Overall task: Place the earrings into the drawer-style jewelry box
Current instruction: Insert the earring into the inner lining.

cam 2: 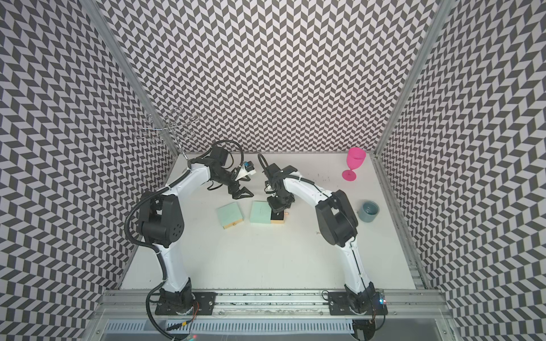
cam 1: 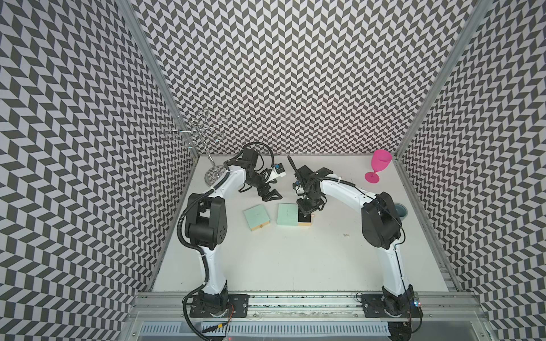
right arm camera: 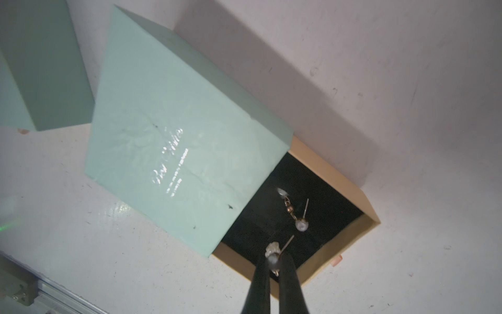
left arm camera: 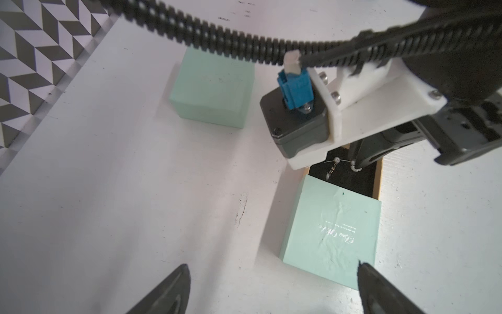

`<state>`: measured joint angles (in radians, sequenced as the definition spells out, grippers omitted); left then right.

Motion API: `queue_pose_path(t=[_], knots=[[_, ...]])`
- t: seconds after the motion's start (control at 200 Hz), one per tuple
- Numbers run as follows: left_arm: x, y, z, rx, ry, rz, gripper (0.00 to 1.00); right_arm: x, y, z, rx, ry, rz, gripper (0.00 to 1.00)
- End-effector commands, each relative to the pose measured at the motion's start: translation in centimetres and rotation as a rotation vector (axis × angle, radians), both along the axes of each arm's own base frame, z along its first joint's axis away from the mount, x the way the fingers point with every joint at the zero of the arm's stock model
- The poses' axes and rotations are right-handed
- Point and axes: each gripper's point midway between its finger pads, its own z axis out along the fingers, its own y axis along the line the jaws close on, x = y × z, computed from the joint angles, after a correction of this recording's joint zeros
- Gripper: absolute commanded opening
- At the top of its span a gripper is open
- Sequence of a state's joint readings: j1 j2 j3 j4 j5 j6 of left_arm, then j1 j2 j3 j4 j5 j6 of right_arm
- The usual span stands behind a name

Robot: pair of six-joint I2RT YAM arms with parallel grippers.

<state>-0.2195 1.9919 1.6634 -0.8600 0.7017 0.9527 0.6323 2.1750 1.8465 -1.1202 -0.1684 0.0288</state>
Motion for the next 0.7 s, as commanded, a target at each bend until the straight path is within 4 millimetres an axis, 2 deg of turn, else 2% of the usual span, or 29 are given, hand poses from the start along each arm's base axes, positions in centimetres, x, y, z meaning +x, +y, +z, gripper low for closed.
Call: queue_pose_path(t=[0.0, 0.411, 0.486, 0.696], knots=[[0.3, 0.1, 0.6, -0.011, -0.006, -0.017, 0.96, -0.1, 0.5, -0.7, 0.002, 0.0, 0.028, 0.02], [0.5, 0.3, 1.0, -0.013, -0.01, -0.015, 0.96, -0.1, 1.4, -2.1, -0.007, 0.016, 0.057, 0.02], [0.5, 0.3, 0.9, -0.011, -0.01, -0.016, 0.96, 0.4, 2.1, -2.1, 0.013, -0.013, 0.066, 0.02], [0.3, 0.5, 0.5, -0.007, -0.006, -0.018, 0.96, -0.1, 2.0, -2.6, -0.015, -0.009, 0.075, 0.03]])
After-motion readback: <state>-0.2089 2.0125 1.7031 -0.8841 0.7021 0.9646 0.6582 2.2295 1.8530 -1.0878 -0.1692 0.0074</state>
